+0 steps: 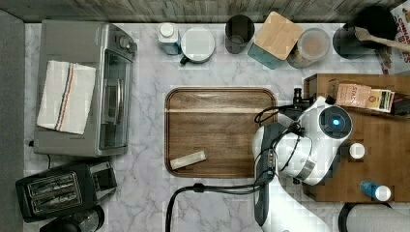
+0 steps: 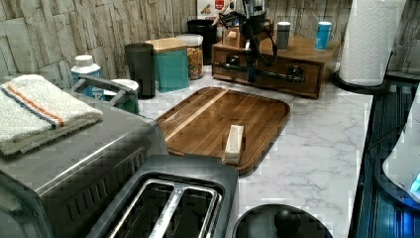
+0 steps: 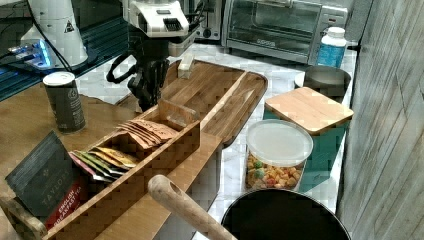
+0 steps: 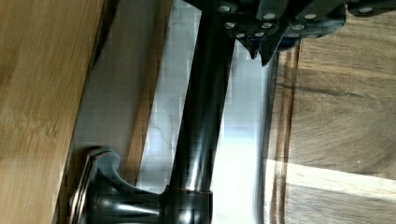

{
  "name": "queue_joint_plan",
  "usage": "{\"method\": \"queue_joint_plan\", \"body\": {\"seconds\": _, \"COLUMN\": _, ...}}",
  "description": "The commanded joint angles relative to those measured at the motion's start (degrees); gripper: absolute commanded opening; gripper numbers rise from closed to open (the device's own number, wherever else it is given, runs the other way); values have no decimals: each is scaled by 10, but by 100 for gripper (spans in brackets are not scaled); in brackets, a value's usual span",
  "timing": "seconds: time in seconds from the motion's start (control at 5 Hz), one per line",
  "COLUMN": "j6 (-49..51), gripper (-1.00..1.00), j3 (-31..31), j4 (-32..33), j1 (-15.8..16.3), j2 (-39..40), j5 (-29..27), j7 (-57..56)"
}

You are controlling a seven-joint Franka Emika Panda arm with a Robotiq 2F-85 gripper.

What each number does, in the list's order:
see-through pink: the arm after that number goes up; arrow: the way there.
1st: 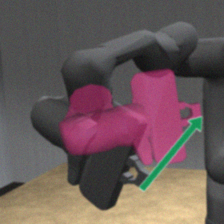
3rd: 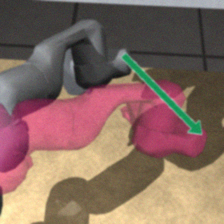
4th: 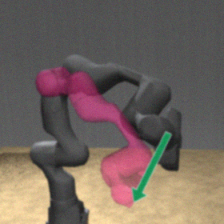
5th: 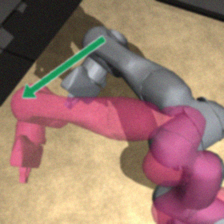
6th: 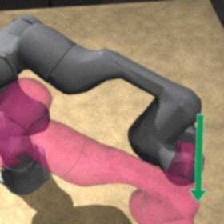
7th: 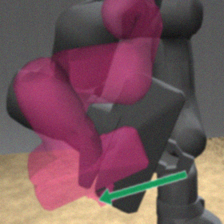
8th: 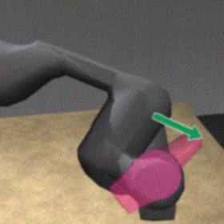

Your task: Close the drawer.

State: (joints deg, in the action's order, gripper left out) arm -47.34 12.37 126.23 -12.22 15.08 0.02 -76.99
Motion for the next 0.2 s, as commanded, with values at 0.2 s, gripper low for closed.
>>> {"method": "queue_joint_plan", "body": {"seconds": 0.2, "j6": -50, "gripper": -100, "j3": 64, "j4": -68, "j1": -51, "j2": -26, "j5": 16, "j7": 27}}
